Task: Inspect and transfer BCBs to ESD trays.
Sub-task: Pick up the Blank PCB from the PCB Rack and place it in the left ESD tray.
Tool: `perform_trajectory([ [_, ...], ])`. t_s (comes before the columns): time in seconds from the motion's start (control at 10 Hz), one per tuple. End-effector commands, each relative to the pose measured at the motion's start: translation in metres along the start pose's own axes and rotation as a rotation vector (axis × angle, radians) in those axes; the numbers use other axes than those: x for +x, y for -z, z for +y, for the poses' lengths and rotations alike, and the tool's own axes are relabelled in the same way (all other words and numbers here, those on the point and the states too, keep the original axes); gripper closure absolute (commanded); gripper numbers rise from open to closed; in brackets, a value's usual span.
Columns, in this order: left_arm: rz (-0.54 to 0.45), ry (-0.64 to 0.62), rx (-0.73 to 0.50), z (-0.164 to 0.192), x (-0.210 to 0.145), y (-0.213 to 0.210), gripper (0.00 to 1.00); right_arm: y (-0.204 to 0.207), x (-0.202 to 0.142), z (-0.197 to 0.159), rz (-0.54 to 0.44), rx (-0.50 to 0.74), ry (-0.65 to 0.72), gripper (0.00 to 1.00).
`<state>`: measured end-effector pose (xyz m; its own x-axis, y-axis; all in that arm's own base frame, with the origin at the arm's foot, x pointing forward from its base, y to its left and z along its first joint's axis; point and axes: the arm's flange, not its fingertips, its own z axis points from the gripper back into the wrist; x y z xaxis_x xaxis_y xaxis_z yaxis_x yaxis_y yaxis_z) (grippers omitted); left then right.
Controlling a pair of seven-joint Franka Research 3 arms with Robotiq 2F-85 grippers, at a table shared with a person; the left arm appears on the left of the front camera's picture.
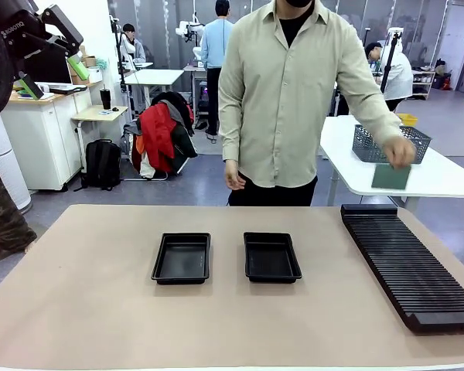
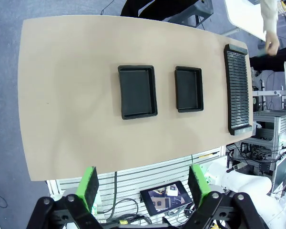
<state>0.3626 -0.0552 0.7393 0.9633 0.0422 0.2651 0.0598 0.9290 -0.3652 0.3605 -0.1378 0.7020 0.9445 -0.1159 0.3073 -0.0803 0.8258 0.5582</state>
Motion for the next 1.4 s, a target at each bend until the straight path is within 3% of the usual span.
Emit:
perform_trajectory([
  [0.0,-0.004,0.002,0.0,-0.0008,-0.0012,-0.0007,0.0,0.0,0.0,0.0001,0.0,0.0,0.0,0.0],
  [1.3,-0.004,0.002,0.0,-0.0008,-0.0012,-0.0007,0.0,0.0,0.0,0.0001,0.0,0.0,0.0,0.0],
])
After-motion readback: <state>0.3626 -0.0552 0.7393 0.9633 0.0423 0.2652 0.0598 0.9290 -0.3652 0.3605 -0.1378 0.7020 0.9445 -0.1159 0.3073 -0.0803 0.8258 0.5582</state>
